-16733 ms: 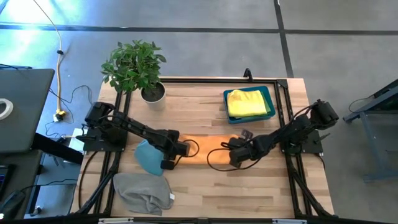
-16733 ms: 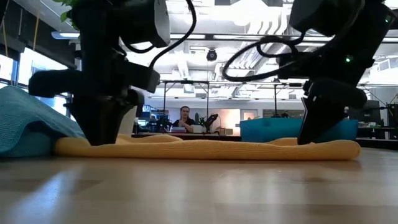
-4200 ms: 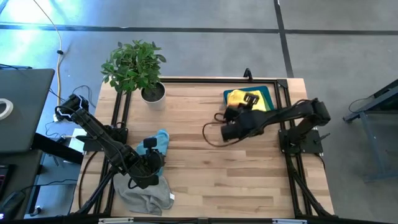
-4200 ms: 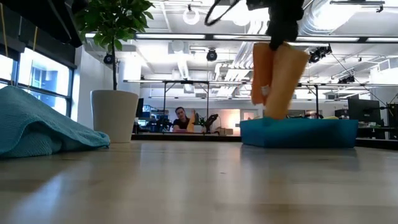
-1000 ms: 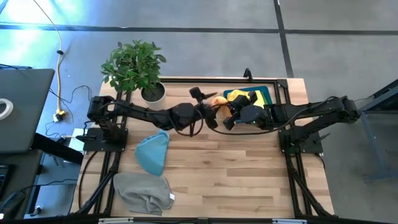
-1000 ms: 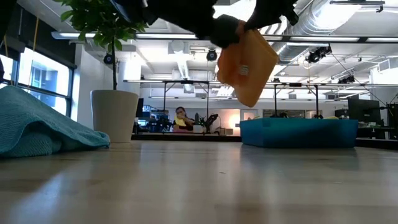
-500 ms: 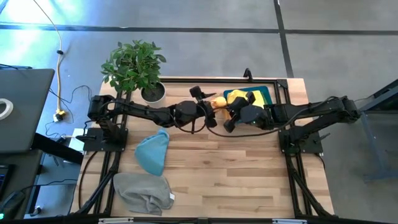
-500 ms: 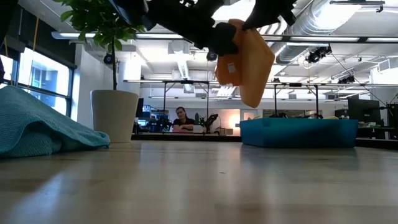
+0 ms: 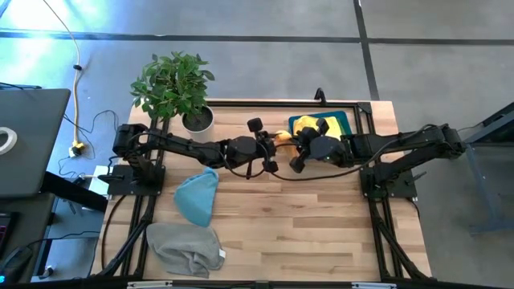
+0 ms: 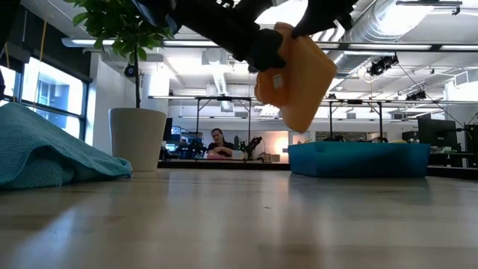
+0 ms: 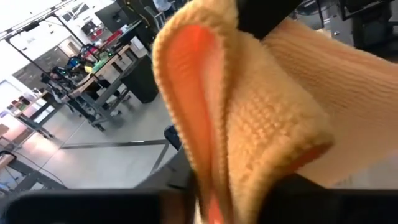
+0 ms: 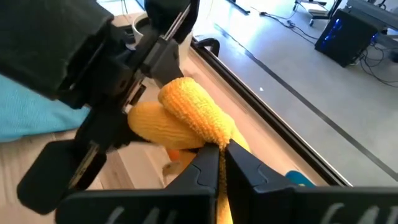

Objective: Fold microfiber towels
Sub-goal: Put the orange microfiber cloth into the blue bin

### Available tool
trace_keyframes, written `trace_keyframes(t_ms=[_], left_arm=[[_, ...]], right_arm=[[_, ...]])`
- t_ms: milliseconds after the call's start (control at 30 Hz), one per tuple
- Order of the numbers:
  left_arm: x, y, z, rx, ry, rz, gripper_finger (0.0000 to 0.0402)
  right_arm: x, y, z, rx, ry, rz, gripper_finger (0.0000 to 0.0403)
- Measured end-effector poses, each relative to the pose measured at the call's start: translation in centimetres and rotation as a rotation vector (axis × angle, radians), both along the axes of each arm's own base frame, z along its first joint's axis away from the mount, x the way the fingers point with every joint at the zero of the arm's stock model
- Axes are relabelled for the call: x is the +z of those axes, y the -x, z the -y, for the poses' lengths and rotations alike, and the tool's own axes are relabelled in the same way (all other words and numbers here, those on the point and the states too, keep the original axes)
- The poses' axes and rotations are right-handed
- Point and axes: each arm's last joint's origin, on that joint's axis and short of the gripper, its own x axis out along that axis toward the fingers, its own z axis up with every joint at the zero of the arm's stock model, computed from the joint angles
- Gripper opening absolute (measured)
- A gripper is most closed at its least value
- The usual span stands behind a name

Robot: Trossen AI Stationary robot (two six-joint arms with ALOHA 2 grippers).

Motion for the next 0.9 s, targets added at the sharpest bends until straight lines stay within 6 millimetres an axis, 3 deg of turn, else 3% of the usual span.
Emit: trace_keyframes(t_ms=[100,167,400,600,767,900], left_arm=[[0.0,0.0,0.0,0.000,0.001,-0.004,0.0026],[0.3,0.2,0.0,-0.017,0.014,0.001,0.0008],[1.9,0.1,-0.1,-0.082,0.049,0.012,0.0004],[3.9,-0.5,-0.8,-0.093,0.068,-0.057,0.0002],[6.4,-0.8,-1.3,-0.082,0.068,-0.059,0.0001],[8.7,-0.7,-1.6,-0.072,0.069,-0.115,0.0001]], right_arm=[[-0.2,0.1,0.0,0.000,0.003,-0.028,0.0000],[-0.4,0.3,0.0,0.006,0.015,-0.057,0.0002],[0.2,1.4,0.1,0.042,0.047,-0.097,0.0059],[0.6,4.6,0.4,-0.013,-0.022,-0.158,0.0130],[-1.4,5.8,0.2,-0.022,-0.083,-0.248,0.0155],[-3.9,5.5,-0.9,0.062,0.007,-0.291,0.0155]])
